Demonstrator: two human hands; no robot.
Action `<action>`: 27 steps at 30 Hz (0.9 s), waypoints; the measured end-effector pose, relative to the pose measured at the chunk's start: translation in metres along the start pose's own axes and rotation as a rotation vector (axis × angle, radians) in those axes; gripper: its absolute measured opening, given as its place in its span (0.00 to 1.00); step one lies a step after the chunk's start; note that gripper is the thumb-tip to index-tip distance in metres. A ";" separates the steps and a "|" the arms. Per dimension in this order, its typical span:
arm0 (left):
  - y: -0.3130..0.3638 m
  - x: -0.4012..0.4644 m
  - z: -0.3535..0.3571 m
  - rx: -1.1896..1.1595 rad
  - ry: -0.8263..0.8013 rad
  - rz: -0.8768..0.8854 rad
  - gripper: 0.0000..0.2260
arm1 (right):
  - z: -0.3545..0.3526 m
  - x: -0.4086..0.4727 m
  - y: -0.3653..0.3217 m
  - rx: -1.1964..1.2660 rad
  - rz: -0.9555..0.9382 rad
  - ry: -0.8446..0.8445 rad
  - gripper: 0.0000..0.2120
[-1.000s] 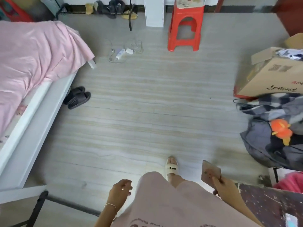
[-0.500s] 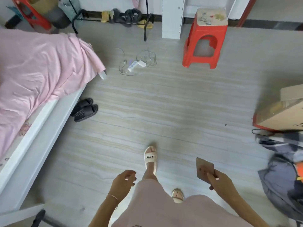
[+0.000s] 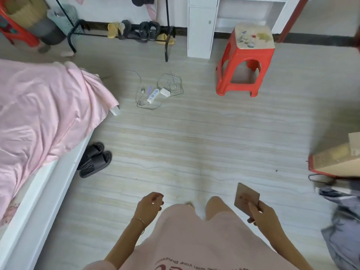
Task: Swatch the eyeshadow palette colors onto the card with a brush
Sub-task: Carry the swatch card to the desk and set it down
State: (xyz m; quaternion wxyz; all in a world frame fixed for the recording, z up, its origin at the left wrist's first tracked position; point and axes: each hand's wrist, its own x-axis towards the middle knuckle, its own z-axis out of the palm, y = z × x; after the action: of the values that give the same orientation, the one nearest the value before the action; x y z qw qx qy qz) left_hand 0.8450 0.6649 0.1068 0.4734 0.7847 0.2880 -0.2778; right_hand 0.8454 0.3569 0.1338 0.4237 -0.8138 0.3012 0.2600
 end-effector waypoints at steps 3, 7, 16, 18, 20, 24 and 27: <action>0.029 0.035 -0.010 0.007 -0.024 0.006 0.07 | 0.001 0.023 -0.026 0.012 0.004 0.020 0.06; 0.065 0.086 -0.023 -0.022 -0.022 -0.052 0.07 | -0.002 0.062 -0.065 0.023 0.036 0.024 0.08; 0.190 0.204 -0.035 -0.066 0.016 -0.074 0.07 | -0.037 0.204 -0.183 -0.005 0.018 -0.009 0.08; 0.226 0.230 -0.045 -0.089 0.043 -0.038 0.07 | -0.043 0.232 -0.219 -0.031 -0.012 -0.042 0.08; 0.258 0.254 -0.056 -0.107 0.057 -0.011 0.06 | -0.049 0.258 -0.254 -0.058 -0.041 -0.069 0.07; 0.302 0.294 -0.078 -0.168 0.084 -0.010 0.06 | -0.054 0.302 -0.318 -0.092 -0.080 -0.090 0.06; 0.318 0.327 -0.096 -0.196 0.100 -0.045 0.06 | -0.050 0.333 -0.356 -0.083 -0.065 -0.087 0.06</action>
State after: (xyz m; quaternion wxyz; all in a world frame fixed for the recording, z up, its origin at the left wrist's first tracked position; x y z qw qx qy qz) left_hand 1.3104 0.6904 0.0990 0.5267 0.7407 0.3547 -0.2192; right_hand 1.3345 0.3882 0.1232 0.4104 -0.8279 0.2450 0.2936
